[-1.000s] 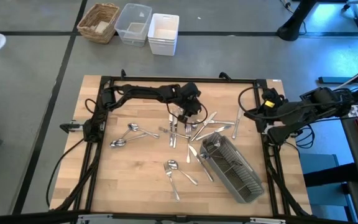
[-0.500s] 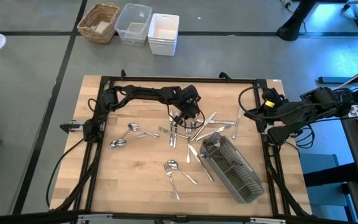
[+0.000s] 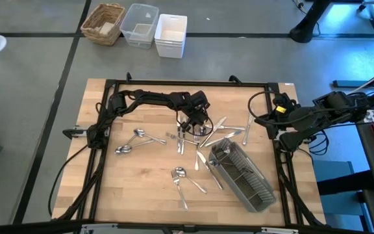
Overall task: Sort silverware
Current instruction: Put the silver spoon into the gray silverware basket
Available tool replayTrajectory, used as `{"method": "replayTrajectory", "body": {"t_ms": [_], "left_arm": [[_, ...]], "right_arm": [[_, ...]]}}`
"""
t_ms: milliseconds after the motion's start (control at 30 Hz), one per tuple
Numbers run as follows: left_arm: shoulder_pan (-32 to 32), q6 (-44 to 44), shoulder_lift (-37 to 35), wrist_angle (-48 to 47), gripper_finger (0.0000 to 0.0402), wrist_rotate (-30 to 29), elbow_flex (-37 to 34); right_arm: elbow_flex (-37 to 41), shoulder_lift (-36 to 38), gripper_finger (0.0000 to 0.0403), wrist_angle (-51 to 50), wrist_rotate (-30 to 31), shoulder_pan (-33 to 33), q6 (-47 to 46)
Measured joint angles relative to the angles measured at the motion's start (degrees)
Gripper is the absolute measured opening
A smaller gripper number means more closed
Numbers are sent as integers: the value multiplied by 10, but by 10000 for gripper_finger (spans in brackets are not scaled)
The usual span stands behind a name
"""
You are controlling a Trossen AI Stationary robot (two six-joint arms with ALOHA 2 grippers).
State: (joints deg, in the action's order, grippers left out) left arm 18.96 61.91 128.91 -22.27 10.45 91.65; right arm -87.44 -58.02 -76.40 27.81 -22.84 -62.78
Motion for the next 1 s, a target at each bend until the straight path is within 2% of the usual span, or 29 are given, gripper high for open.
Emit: {"method": "replayTrajectory", "body": {"t_ms": [267, 700, 867, 1000], "left_arm": [[-1, -29, -1, -71, 122, 1, 3], [-14, -168, -9, -183, 49, -4, 1], [-26, -218, -9, -178, 31, -15, -1], [-33, -269, -8, -156, 33, -17, -1]], "right_arm": [[0, 0, 72, 0, 0, 0, 0], [0, 0, 72, 0, -5, 0, 0], [0, 0, 72, 0, -5, 0, 0], [0, 0, 72, 0, -5, 0, 0]]}}
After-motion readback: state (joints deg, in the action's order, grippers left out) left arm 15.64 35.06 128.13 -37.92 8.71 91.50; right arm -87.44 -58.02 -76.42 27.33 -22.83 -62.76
